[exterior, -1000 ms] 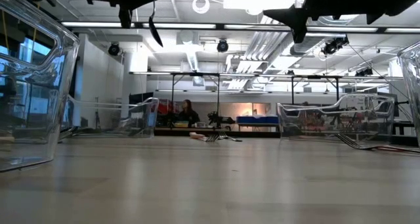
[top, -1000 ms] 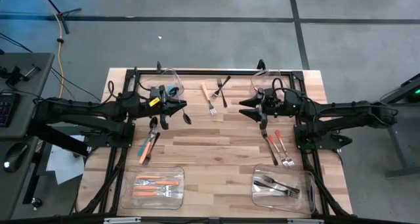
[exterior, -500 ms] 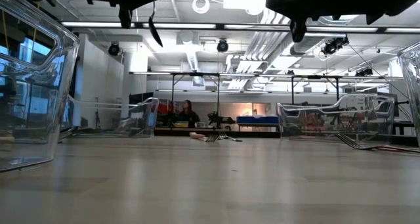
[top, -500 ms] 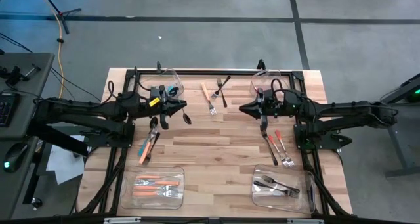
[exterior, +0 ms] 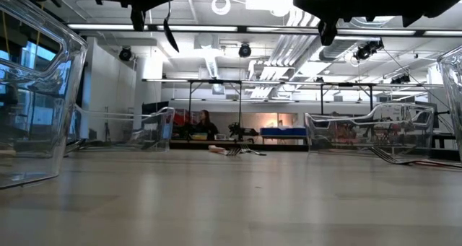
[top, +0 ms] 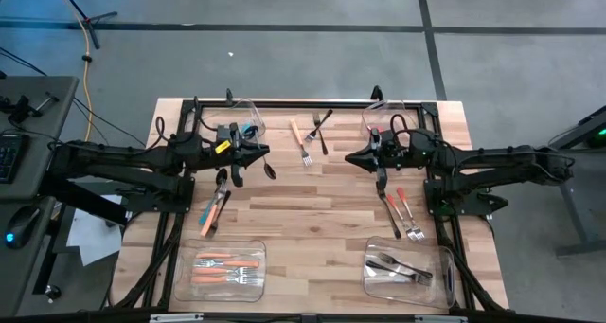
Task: Sort silverware by color (type)
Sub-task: Put the blue spoon into the top left transparent bin
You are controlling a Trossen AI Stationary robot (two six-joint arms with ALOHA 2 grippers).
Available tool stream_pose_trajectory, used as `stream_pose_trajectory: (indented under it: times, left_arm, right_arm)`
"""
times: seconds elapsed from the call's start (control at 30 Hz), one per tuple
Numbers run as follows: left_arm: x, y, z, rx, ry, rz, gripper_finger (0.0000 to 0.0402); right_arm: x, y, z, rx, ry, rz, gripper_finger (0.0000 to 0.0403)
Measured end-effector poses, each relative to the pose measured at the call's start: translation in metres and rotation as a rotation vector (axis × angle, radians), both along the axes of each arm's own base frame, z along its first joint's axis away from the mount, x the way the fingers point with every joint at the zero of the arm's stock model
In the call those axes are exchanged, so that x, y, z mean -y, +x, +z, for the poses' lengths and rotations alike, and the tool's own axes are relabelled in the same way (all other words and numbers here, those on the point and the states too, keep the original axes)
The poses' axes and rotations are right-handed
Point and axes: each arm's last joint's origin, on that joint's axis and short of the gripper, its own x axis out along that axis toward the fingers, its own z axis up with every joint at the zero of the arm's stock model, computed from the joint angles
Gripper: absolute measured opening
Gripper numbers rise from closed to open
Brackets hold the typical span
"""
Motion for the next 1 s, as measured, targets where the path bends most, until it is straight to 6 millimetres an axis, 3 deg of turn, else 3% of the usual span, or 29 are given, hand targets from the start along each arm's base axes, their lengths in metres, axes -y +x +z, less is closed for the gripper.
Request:
stream_pose_trajectory:
  times: [0.27,0.43,0.63,0.8,1.0]
  left_arm:
    - [-0.01,0.0,0.008,0.022,-0.061,0.055,0.0011]
    - [-0.039,-0.004,0.037,-0.054,-0.049,0.237,0.001]
    - [-0.085,-0.01,0.052,-0.389,-0.036,0.445,0.0009]
    - [-0.12,-0.01,0.038,-0.695,-0.054,0.537,0.0009]
    - [-0.152,-0.008,-0.002,-1.016,-0.117,0.658,0.0008]
  right_arm:
    - [0.0,0.0,0.0,0.0,0.0,-0.001,0.0]
    - [0.001,0.0,0.0,0.0,0.0,-0.004,0.0]
    - [0.001,0.0,-0.003,-0.03,0.029,-0.005,0.0]
    - [0.001,0.0,-0.007,-0.069,0.036,-0.005,0.0]
    - [0.001,0.0,-0.009,-0.093,0.04,-0.007,0.0]
